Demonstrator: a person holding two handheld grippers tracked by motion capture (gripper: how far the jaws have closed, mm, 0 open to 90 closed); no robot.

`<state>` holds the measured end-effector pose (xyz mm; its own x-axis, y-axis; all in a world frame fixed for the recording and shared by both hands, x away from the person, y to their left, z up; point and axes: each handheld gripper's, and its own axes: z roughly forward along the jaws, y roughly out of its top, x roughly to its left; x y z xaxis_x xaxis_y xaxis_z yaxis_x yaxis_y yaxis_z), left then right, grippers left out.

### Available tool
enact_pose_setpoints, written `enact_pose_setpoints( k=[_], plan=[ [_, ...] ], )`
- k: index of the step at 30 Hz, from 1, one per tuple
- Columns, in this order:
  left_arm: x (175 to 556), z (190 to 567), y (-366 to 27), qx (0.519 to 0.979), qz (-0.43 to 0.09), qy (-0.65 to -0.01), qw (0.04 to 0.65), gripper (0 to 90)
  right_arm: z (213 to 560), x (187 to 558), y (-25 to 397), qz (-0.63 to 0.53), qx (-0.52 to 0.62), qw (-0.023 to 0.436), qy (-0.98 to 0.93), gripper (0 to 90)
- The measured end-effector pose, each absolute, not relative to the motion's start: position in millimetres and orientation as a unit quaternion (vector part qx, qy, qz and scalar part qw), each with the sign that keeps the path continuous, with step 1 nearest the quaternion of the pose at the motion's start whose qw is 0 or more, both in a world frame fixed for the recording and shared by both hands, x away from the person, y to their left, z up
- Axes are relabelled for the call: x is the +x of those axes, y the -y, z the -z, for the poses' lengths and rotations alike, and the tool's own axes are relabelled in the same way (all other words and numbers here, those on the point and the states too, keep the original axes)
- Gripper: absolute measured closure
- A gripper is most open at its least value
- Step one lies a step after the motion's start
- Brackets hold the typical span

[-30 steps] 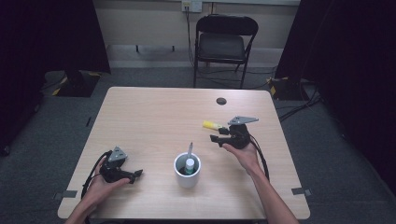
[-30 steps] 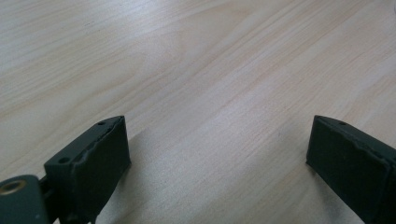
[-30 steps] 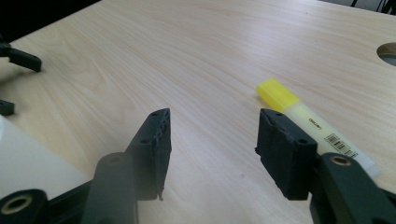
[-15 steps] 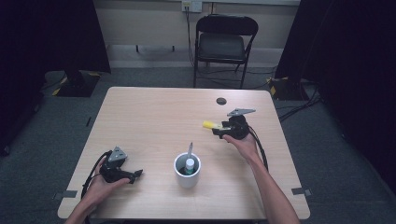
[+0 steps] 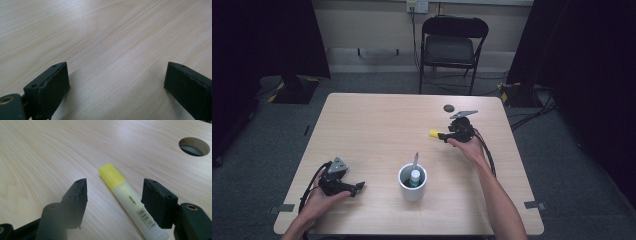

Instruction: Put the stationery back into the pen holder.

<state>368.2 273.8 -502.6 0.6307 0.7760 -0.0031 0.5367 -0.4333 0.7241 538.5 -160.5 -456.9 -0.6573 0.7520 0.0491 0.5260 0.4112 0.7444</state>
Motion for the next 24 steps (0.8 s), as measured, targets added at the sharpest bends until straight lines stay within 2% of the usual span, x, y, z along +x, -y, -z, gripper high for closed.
enact_pose_setpoints(
  k=[17, 24],
  plan=[
    [367.6, 502.7, -273.7, 0.829, -0.166, -0.398, 0.357, 5.4, 480.6, 557.5, 159.6, -0.350, 0.412, 0.162, -0.825, 36.6],
    [367.6, 502.7, -273.7, 0.829, -0.166, -0.398, 0.357, 5.3, 487.4, 556.9, 161.7, -0.343, 0.419, 0.150, -0.827, 45.6]
  ],
)
